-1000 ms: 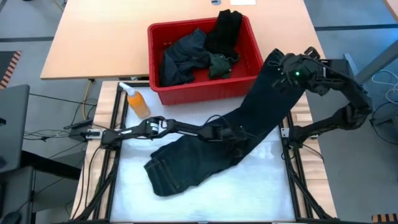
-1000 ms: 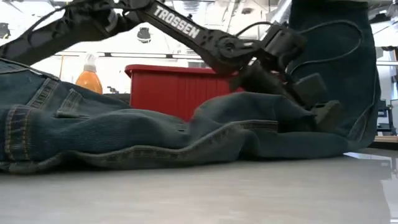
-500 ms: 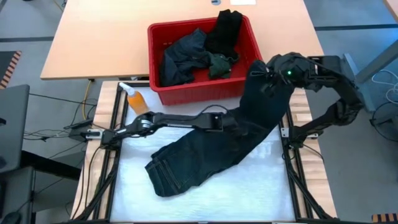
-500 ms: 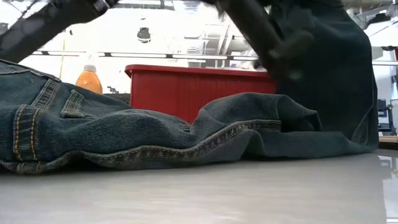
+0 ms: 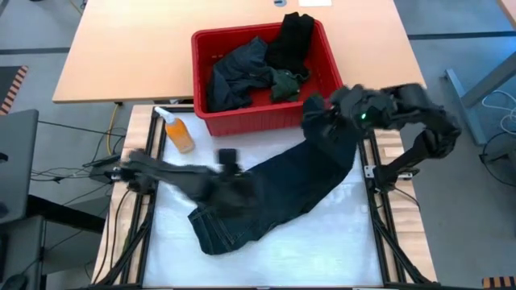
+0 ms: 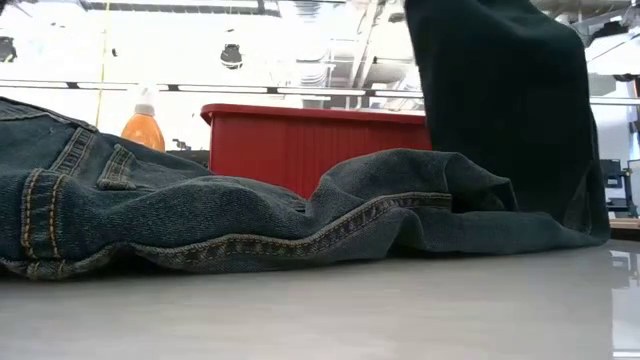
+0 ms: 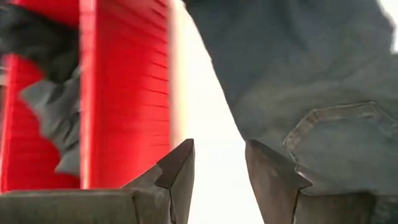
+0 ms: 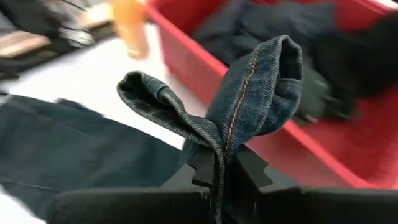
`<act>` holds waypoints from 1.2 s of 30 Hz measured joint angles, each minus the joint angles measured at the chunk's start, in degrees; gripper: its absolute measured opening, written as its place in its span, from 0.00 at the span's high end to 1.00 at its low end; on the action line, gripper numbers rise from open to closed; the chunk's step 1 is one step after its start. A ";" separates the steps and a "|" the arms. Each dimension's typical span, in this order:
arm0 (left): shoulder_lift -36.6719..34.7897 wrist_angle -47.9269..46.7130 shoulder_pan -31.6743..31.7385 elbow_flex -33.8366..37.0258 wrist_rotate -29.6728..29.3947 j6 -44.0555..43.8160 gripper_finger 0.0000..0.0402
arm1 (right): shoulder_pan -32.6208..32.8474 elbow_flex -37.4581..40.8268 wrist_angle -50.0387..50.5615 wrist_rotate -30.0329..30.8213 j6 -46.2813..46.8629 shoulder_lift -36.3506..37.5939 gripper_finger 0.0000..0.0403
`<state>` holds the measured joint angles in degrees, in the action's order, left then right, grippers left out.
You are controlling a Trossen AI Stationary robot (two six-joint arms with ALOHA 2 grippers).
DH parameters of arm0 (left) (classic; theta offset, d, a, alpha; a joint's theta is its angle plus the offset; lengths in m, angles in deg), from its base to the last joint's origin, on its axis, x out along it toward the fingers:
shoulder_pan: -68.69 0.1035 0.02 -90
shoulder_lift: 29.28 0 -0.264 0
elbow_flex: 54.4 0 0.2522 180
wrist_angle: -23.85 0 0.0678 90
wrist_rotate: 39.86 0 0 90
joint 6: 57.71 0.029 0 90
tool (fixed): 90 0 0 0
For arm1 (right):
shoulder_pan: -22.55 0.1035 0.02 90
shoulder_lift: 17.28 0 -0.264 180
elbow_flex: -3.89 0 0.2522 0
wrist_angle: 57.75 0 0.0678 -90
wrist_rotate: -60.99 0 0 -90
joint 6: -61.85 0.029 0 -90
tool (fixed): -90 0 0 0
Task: Fold Laundry from Bin
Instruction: Fold the dark blue jeans
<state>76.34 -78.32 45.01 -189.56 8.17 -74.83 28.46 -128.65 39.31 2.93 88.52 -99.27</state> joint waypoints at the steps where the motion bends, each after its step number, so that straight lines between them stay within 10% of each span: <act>1: -2.79 -0.50 -1.56 2.39 -2.00 -3.68 0.66 | 1.59 0.00 -1.99 -0.05 0.29 -1.02 0.88; 9: -25.89 4.97 -8.41 25.39 -7.83 -20.22 0.66 | 10.27 0.00 -21.56 -3.19 1.75 -13.22 0.88; 18: -39.78 17.33 -9.38 44.95 -7.86 -18.69 0.66 | 11.36 0.00 -47.59 -9.21 2.35 -30.75 0.88; 36: -41.57 18.96 -9.51 49.21 -5.61 -13.88 0.66 | 5.22 -0.50 -52.37 -41.08 10.02 -41.20 0.36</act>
<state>34.77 -59.36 35.50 -140.35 2.56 -88.71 33.69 -129.15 -13.06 -38.15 98.54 -140.47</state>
